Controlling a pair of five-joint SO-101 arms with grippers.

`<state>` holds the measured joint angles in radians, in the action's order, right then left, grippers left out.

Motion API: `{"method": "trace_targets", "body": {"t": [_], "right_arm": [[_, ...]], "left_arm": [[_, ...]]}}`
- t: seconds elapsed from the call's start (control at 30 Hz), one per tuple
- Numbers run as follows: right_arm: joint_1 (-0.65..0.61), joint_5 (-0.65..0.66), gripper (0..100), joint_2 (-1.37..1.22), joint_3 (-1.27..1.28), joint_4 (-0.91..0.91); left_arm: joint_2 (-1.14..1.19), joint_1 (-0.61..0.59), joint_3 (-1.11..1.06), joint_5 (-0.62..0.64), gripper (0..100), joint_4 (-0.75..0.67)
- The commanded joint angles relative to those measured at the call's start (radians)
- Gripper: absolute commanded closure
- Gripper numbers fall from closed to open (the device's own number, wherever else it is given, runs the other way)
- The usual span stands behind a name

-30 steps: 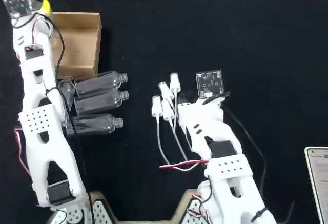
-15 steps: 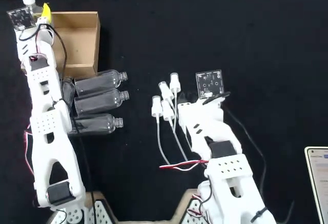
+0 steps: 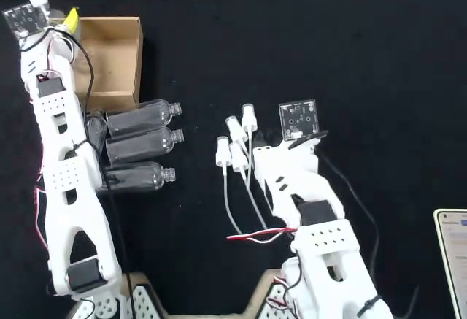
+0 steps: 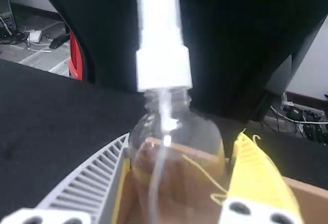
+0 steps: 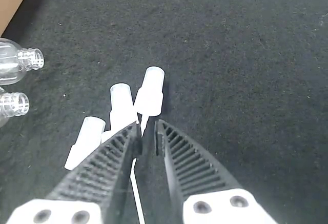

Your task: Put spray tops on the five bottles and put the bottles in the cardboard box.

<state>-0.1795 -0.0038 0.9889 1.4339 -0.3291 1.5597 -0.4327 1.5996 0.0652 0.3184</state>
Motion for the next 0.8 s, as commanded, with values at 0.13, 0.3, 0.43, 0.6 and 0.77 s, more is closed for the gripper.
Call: {"method": "trace_targets", "body": {"t": [0.13, 0.3, 0.43, 0.6, 0.77], "right_arm": [[0.017, -0.005, 93.9, 0.021, -0.010, 0.029], [0.017, -0.005, 93.9, 0.021, -0.010, 0.029], [0.017, -0.005, 93.9, 0.021, -0.010, 0.029], [0.017, -0.005, 93.9, 0.021, -0.012, 0.029], [0.017, -0.005, 93.9, 0.021, -0.012, 0.029]], "left_arm": [[-0.035, 0.004, 0.062, 0.005, 72, 0.003], [-0.029, 0.008, 0.059, 0.005, 73, 0.005], [-0.046, 0.008, 0.062, 0.012, 73, 0.005], [-0.203, 0.002, 0.062, 0.014, 73, 0.146], [-0.388, -0.008, 0.053, 0.005, 73, 0.485]]}}
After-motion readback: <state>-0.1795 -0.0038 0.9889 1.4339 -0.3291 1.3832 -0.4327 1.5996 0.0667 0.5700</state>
